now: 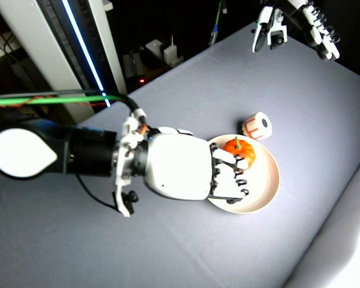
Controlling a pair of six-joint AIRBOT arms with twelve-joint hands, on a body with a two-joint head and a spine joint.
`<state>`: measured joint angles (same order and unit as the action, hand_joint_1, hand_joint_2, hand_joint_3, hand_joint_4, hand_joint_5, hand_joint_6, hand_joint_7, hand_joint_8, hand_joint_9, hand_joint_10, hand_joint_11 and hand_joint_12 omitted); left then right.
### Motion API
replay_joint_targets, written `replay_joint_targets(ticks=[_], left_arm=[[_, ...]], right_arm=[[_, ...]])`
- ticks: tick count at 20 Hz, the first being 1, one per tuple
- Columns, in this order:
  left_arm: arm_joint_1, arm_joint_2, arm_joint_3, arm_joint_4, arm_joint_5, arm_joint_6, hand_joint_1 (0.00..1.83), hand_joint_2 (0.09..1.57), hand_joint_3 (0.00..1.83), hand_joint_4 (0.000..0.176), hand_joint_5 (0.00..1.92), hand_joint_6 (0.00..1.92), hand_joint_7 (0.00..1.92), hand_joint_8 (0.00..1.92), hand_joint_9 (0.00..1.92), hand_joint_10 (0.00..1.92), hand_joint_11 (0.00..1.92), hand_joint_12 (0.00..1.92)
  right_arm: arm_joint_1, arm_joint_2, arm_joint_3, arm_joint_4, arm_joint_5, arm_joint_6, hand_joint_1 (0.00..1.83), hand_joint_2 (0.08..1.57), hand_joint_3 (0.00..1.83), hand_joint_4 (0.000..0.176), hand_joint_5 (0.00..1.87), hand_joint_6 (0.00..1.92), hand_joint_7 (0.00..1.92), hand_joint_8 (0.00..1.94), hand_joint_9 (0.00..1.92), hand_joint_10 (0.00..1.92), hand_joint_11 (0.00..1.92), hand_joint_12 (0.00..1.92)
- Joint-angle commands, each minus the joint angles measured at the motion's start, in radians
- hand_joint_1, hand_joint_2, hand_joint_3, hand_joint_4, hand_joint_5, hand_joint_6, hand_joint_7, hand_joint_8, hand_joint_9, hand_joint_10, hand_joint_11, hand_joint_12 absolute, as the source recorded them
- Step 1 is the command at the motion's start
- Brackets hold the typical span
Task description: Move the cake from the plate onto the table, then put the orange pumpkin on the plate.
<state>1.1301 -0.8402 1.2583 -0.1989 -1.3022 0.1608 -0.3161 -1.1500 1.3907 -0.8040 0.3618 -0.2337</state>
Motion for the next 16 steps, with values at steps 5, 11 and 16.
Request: replay_joint_targets(ticks=[5,11,16], left_arm=[[0.166,0.042,-0.037,-0.187,-0.255,-0.004,0.9,0.96,0.0,0.176,0.08,0.0,0.07,0.01,0.15,0.02,0.02,0.01],[0.337,0.063,-0.074,-0.326,-0.359,-0.004,0.93,0.95,0.0,0.176,0.07,0.0,0.02,0.0,0.1,0.0,0.0,0.0],[0.447,0.066,-0.099,-0.406,-0.426,-0.004,0.94,0.95,0.0,0.164,0.06,0.0,0.03,0.0,0.1,0.0,0.0,0.0]], right_arm=[[0.008,0.035,-0.061,-0.061,0.066,0.001,0.41,1.17,0.0,0.0,0.44,0.02,0.46,0.0,0.46,0.02,0.0,1.22],[0.008,0.047,-0.117,-0.134,0.065,0.002,0.54,1.15,0.0,0.0,0.46,0.01,0.49,0.01,0.45,0.01,0.0,1.12],[0.008,0.151,-0.207,-0.162,0.052,0.004,0.62,1.13,0.0,0.0,0.49,0.01,0.5,0.0,0.43,0.0,0.0,1.02]])
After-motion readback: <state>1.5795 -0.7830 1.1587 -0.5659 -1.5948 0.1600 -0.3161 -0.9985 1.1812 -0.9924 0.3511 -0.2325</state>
